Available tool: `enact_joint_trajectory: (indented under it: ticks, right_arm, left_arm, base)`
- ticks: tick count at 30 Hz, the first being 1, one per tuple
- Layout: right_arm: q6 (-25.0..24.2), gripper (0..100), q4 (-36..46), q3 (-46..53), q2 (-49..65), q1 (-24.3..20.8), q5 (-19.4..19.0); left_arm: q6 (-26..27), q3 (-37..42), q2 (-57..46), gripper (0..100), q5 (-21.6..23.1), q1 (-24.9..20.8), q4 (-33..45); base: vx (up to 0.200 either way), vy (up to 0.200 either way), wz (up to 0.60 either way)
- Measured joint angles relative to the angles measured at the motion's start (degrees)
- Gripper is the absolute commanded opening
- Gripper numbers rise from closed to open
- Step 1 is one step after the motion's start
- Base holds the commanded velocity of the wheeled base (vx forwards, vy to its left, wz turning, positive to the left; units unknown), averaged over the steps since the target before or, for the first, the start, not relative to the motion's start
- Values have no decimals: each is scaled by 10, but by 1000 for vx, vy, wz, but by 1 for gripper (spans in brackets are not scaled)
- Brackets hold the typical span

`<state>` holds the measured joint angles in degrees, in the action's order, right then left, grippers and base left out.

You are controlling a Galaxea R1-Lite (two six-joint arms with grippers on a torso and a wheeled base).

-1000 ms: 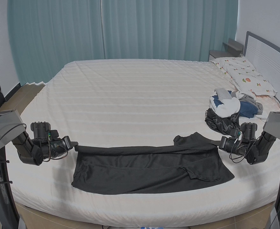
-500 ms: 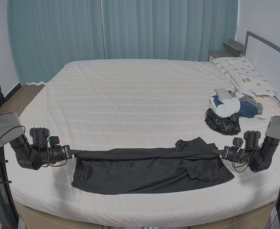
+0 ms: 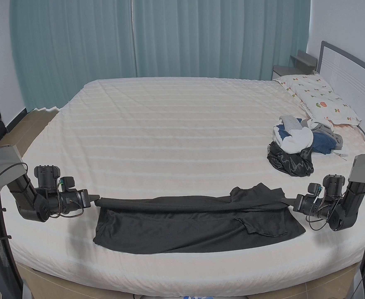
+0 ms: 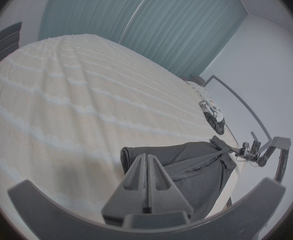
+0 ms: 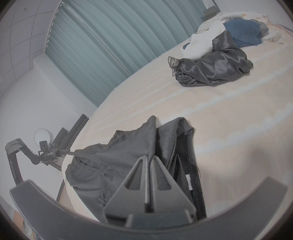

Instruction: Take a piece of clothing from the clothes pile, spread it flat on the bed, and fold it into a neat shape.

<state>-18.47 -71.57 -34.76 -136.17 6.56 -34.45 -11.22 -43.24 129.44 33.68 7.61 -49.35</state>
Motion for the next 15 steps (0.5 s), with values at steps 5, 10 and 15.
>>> enact_joint_trajectory:
  ticks: [5,10,15]
  right_arm:
    - [5,0,0,12,1,4,-2]
    - [13,0,0,20,2,5,-3]
    - [33,0,0,34,5,8,-4]
  left_arm:
    - [39,11,0,0,0,2,17]
    - [84,15,-3,0,1,4,57]
    - [114,15,-4,0,1,8,80]
  base:
    - [0,0,0]
    - [0,0,0]
    - [0,0,0]
